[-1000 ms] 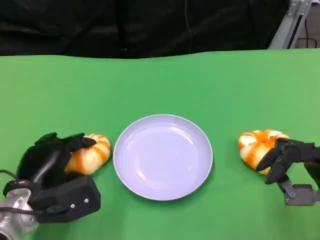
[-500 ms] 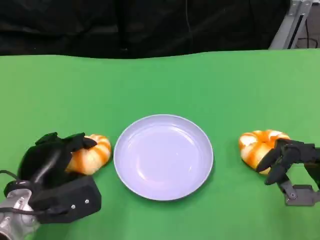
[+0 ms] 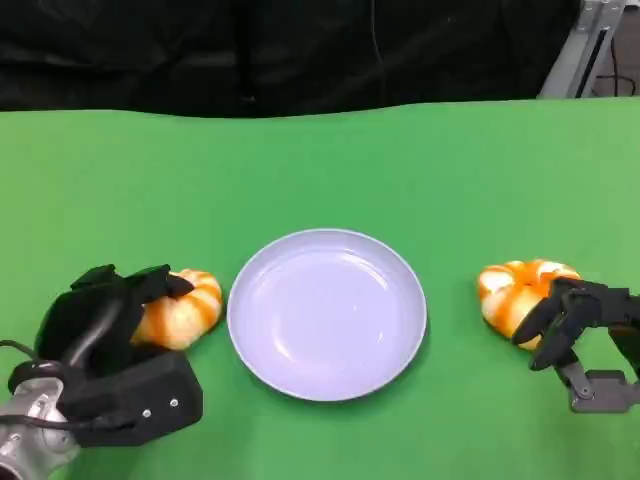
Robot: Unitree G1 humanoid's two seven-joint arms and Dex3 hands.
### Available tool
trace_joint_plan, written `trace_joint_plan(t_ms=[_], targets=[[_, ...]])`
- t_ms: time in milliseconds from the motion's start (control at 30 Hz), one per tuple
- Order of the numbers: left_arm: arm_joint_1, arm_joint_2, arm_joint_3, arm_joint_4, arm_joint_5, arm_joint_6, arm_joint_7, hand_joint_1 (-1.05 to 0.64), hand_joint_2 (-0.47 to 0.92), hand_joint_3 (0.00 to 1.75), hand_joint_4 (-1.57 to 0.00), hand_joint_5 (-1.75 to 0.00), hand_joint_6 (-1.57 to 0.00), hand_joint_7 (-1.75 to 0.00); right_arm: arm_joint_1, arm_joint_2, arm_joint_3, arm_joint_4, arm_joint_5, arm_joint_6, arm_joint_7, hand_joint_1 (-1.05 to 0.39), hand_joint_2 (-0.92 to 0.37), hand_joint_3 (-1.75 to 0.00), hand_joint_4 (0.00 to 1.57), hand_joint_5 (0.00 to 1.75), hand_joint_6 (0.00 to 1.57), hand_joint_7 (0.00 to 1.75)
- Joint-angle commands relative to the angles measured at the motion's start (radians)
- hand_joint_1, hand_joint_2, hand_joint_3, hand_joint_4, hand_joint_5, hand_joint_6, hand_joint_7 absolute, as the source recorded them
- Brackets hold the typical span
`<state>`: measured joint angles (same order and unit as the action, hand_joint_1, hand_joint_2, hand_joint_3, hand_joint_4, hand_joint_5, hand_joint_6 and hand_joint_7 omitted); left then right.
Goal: Grasp the bread from the table and place it into the plate.
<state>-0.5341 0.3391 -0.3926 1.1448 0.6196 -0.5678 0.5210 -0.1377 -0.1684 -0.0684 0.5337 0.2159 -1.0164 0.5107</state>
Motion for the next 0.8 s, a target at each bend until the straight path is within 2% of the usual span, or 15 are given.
trace_joint_plan(t_ms=[33, 367, 800], targets=[[0.017, 0.012, -0.006, -0.008, 0.011, -0.013, 0.045, -0.09, 0.92, 0.29, -0.39, -1.38, -0.6, -0.9, -0.007, -0.015, -0.009, 0.02, 0.011, -0.016, -0.002, 0.24, -0.5, -1.15, 1.03, 1.21, 1.04, 1.01], [0.019, 0.012, -0.01, -0.016, 0.009, -0.011, 0.045, -0.09, 0.92, 0.29, -0.4, -1.38, -0.61, -0.89, -0.003, -0.019, -0.012, 0.018, -0.017, -0.018, -0.024, 0.21, -0.51, -1.14, 1.03, 1.19, 1.05, 0.99], [0.017, 0.014, -0.013, -0.007, 0.014, -0.026, 0.059, -0.1, 0.92, 0.29, -0.41, -1.39, -0.64, -0.87, -0.003, -0.016, -0.005, 0.019, 0.002, -0.012, -0.013, 0.23, -0.51, -1.13, 1.02, 1.2, 1.05, 0.97]])
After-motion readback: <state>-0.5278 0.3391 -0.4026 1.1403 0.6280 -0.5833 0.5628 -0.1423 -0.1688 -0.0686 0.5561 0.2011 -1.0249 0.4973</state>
